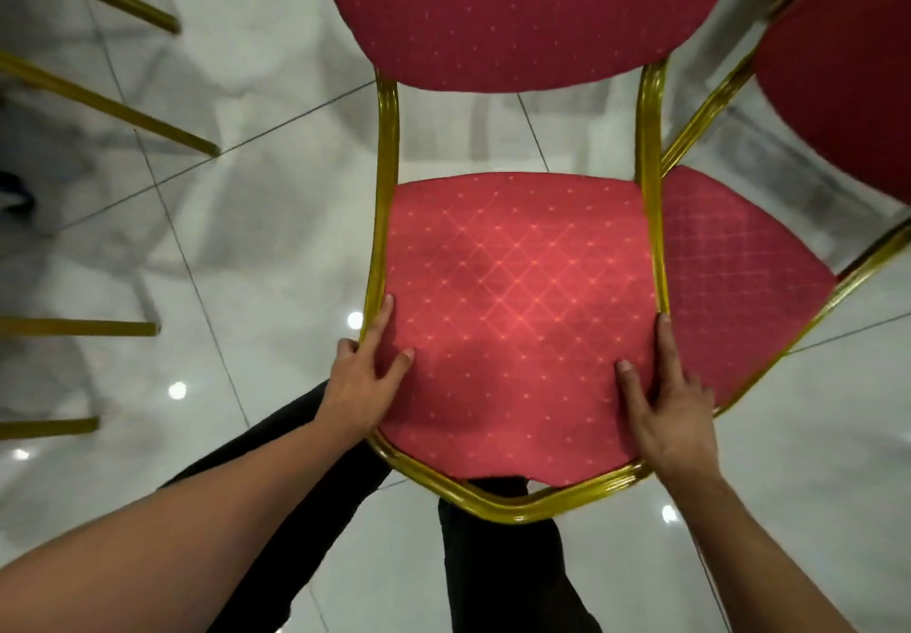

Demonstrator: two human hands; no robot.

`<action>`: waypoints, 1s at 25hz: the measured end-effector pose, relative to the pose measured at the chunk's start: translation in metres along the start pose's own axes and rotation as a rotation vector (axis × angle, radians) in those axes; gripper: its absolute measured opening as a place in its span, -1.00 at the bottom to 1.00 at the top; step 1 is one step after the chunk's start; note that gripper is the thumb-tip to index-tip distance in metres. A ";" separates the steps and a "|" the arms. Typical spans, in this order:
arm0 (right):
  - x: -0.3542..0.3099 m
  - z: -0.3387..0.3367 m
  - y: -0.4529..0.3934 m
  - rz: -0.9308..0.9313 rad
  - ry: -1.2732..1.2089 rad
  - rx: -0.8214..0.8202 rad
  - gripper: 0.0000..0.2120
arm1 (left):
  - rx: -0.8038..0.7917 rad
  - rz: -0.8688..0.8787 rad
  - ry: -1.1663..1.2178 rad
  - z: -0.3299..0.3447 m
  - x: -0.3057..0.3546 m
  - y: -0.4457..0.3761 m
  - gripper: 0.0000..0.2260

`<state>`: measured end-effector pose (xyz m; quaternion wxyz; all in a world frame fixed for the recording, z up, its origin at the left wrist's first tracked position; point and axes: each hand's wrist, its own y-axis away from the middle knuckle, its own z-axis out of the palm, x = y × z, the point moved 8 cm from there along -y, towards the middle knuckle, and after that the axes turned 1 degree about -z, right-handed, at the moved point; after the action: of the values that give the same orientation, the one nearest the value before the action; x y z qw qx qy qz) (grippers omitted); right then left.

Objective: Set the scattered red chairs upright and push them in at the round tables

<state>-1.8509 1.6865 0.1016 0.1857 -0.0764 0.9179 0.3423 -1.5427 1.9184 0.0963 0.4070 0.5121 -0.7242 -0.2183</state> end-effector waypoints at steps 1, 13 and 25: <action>-0.013 -0.009 0.017 0.016 0.033 -0.015 -0.37 | 0.010 -0.018 -0.001 -0.016 -0.002 0.016 -0.39; -0.162 -0.144 0.162 0.130 0.106 -0.129 -0.38 | 0.160 0.052 -0.213 -0.212 0.079 0.192 -0.46; -0.248 -0.221 0.219 0.179 0.064 -0.349 -0.32 | 0.264 0.165 -0.305 -0.348 0.154 0.293 -0.41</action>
<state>-1.7457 1.7098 0.4845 0.1092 -0.0364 0.8532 0.5087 -1.4475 1.9237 0.5670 0.2385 0.4610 -0.8391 -0.1626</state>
